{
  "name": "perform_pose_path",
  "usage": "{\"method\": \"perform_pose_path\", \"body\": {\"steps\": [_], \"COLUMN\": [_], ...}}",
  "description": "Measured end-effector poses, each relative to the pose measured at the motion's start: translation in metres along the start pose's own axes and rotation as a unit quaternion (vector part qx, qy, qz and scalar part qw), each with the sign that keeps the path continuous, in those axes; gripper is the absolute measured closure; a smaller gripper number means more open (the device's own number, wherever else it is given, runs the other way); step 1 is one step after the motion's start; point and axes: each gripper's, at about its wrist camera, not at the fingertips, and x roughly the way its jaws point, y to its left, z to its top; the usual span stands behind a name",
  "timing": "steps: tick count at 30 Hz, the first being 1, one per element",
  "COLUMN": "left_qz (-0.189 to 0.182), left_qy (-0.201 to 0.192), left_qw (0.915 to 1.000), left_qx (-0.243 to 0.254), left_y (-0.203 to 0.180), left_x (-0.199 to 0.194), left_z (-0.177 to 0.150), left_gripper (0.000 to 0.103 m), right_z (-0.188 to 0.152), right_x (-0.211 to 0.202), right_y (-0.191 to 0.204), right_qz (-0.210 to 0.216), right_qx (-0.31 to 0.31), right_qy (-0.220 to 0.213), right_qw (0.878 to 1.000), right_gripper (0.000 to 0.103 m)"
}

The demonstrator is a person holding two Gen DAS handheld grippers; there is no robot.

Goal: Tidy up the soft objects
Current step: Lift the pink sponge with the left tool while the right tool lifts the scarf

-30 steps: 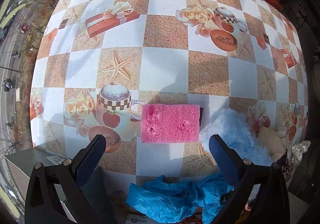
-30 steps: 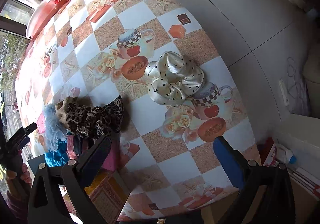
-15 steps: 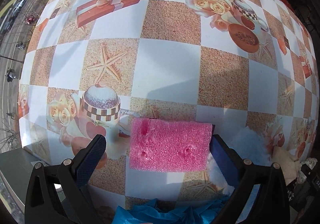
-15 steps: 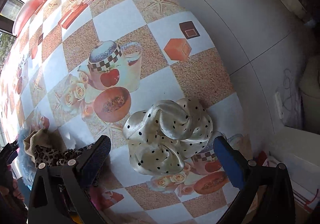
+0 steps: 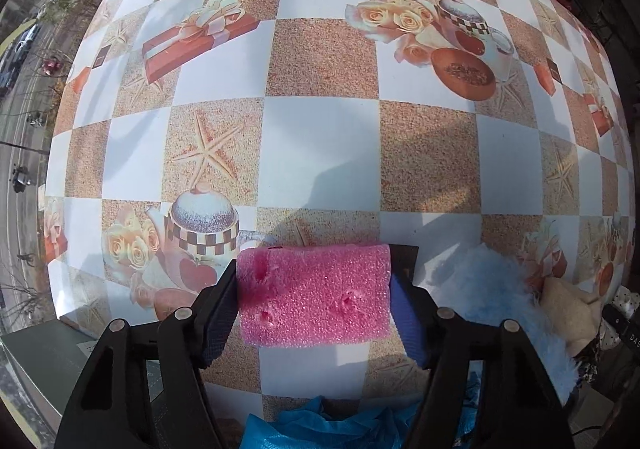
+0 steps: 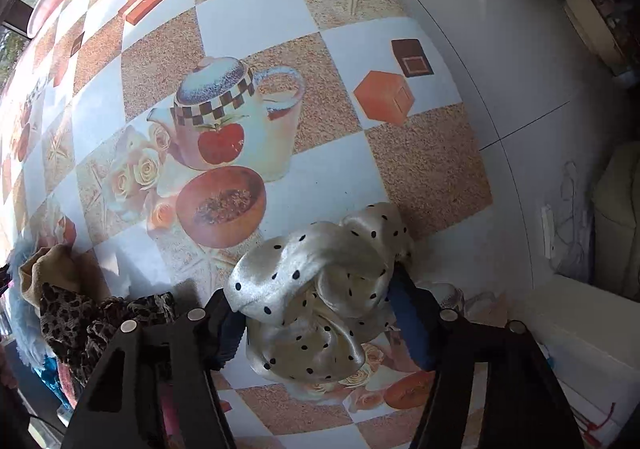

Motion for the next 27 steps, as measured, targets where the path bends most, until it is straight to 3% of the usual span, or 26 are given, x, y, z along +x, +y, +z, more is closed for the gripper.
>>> {"method": "perform_pose_path", "body": {"steps": [1, 8, 12, 21, 27], "left_qz": [0.002, 0.020, 0.013, -0.034, -0.059], "left_qy": [-0.007, -0.056, -0.082, -0.127, -0.147], "left_qw": [1.0000, 0.9982, 0.9961, 0.9847, 0.9670], "left_qx": [-0.002, 0.008, 0.029, 0.114, 0.200], "left_y": [0.001, -0.004, -0.015, -0.098, -0.168], "left_x": [-0.006, -0.057, -0.087, -0.153, -0.195], "left_z": [-0.001, -0.012, -0.025, -0.066, -0.117], "left_gripper": [0.030, 0.030, 0.030, 0.030, 0.030], "right_z": [0.000, -0.015, -0.028, -0.069, -0.095], "right_x": [-0.002, -0.029, -0.048, -0.111, -0.140], "right_y": [0.003, 0.005, 0.005, -0.007, -0.032], "right_qz": [0.004, 0.068, 0.087, 0.111, 0.118], "right_qx": [-0.007, -0.003, 0.003, -0.004, -0.006], "right_qy": [-0.001, -0.020, -0.029, -0.056, -0.075], "right_qw": [1.000, 0.997, 0.996, 0.992, 0.990], "right_gripper": [0.073, 0.074, 0.074, 0.074, 0.074]}}
